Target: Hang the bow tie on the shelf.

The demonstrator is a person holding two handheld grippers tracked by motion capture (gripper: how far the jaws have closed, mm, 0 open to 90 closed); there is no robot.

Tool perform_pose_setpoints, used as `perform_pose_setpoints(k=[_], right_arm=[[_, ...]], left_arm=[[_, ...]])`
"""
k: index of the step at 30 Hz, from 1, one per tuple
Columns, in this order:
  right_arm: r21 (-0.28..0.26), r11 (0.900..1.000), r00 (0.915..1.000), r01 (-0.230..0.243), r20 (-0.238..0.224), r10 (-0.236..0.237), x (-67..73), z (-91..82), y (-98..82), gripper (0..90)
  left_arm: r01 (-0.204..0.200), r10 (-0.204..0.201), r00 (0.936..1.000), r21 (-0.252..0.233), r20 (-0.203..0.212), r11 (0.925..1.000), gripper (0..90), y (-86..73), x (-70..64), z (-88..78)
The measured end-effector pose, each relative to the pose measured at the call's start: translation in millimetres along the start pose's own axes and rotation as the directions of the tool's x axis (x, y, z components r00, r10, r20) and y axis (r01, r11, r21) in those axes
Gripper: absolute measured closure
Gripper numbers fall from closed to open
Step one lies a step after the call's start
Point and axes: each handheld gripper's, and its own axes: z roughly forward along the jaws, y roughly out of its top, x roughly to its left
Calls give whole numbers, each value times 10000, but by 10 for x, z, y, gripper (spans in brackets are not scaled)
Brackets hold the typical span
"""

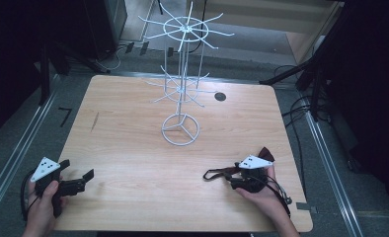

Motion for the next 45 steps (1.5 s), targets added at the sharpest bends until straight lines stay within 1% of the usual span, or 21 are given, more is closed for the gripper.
perform_pose_setpoints(k=[2, 6, 8, 10, 13, 16, 17, 19, 22, 23, 24, 25, 27, 28, 30, 32, 33, 36, 40, 42, 45], right_arm=[[-53, 9998, 9997, -179, 178, 180, -32, -24, -8, 591], [-17, 9995, 9985, -306, 453, 306, -54, -38, -7, 727], [1, 9997, 9982, -239, 553, 239, -41, -34, 1, 823], [85, 9999, 9970, -149, 755, 142, -24, -26, 15, 887], [321, 9994, 9966, -161, 812, 135, -26, -21, 52, 900], [348, 9989, 9956, -308, 898, 275, -20, -11, 68, 900], [284, 9981, 9949, -544, 869, 518, -25, -9, 72, 900], [65, 9971, 9937, -757, 835, 749, -41, -22, 73, 900], [-567, 9920, 9898, -1125, 819, 1169, -62, -98, 103, 900], [-567, 9920, 9898, -1125, 819, 1169, -62, -98, 103, 900], [-753, 9903, 9890, -1169, 819, 1230, -65, -119, 115, 900], [-1314, 9829, 9862, -1287, 874, 1408, -57, -181, 162, 900], [-1639, 9780, 9855, -1289, 888, 1447, -38, -217, 202, 900], [-1639, 9780, 9855, -1289, 888, 1447, -38, -217, 202, 900], [-2029, 9703, 9851, -1317, 828, 1510, -7, -256, 262, 900], [-2488, 9588, 9841, -1370, 759, 1603, 25, -303, 340, 900], [-2576, 9566, 9840, -1363, 770, 1609, 32, -316, 360, 900], [-3014, 9429, 9826, -1415, 728, 1707, 45, -367, 440, 900], [-3439, 9260, 9806, -1559, 586, 1868, 48, -438, 537, 900], [-3684, 9156, 9803, -1612, 477, 1917, 48, -476, 593, 900], [-3861, 9086, 9814, -1592, 381, 1881, 56, -510, 669, 900]], left_arm=[[-1, 1, 10000, 3, -1, 10000, 2, 0, 0, 0], [-11, 11, 10000, 37, -46, 10000, 2, 2, -4, 4], [-37, 37, 9999, 41, -134, 10000, 12, 2, -12, 7], [-59, 60, 9999, 69, -140, 10000, 21, 2, -17, 9], [-115, 116, 9998, 104, -190, 9999, 23, 4, -28, 15], [-152, 154, 9996, 107, -231, 9998, 23, 5, -36, 20], [-151, 151, 9994, 12, -305, 9999, 23, 5, -48, 18], [-280, 273, 9986, -162, -443, 9995, 23, 4, -64, 13], [-304, 277, 9981, -475, -556, 9984, 23, 1, -94, 13], [-304, 277, 9981, -475, -556, 9984, 23, 1, -94, 13], [-231, 199, 9985, -615, -519, 9978, 23, 1, -112, 16], [-208, 175, 9988, -721, -468, 9972, 23, 1, -143, 29], [-342, 305, 9983, -759, -488, 9965, 23, 3, -176, 38], [-342, 305, 9983, -759, -488, 9965, 23, 3, -176, 38], [-506, 467, 9977, -808, -494, 9954, 23, 6, -218, 54], [-663, 625, 9968, -787, -503, 9947, 23, 10, -239, 64], [-686, 650, 9967, -774, -489, 9946, 23, 10, -242, 67], [-564, 535, 9979, -823, -372, 9950, 23, 10, -228, 66], [-477, 445, 9983, -860, -385, 9952, 23, 7, -202, 54], [-393, 366, 9988, -843, -336, 9957, 23, 6, -189, 49], [-263, 238, 9993, -859, -303, 9960, 23, 6, -177, 49]])
